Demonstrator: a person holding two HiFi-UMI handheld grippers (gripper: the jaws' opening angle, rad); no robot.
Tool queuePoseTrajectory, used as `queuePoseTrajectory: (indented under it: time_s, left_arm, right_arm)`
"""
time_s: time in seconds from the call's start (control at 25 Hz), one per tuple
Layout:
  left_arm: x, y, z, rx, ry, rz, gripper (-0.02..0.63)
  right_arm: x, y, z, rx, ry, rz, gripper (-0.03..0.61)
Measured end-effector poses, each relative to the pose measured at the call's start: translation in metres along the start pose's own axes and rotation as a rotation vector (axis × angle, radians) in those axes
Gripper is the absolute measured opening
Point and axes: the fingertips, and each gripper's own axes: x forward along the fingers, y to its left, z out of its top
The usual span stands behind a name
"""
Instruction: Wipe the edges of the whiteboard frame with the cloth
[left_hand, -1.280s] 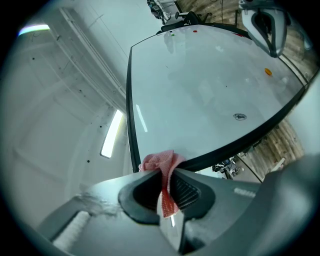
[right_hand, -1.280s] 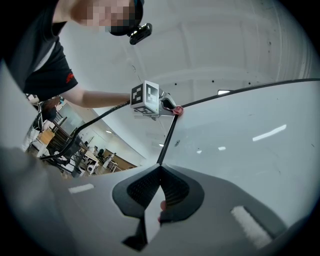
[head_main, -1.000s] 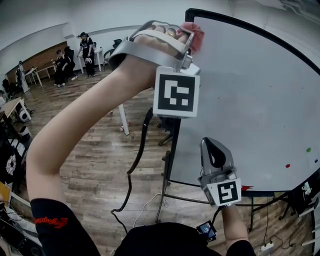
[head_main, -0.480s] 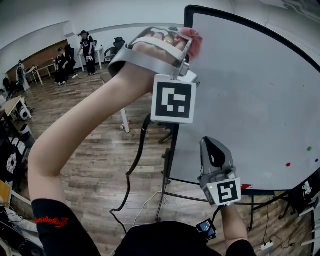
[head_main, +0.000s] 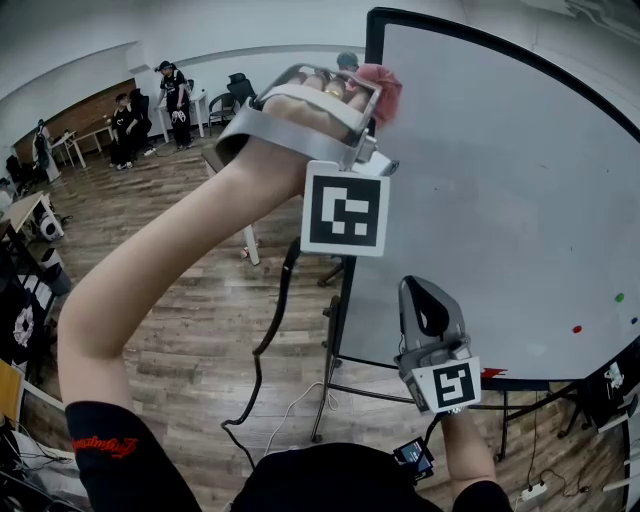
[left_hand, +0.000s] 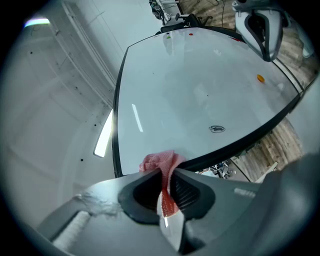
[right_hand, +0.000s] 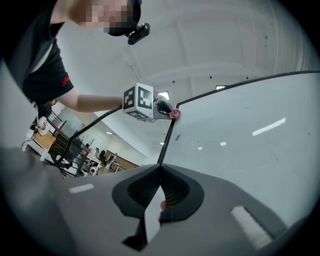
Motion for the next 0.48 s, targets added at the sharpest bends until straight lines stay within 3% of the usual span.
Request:
queuePoseTrajectory:
  time_s: [0.48]
  left_arm:
    - [-0.006, -0.016, 0.002, 0.020, 0.006, -0.014, 0.040]
  right_arm:
    - [0.002, 0.007, -0.006, 0.012, 0.011, 0.022, 0.002]
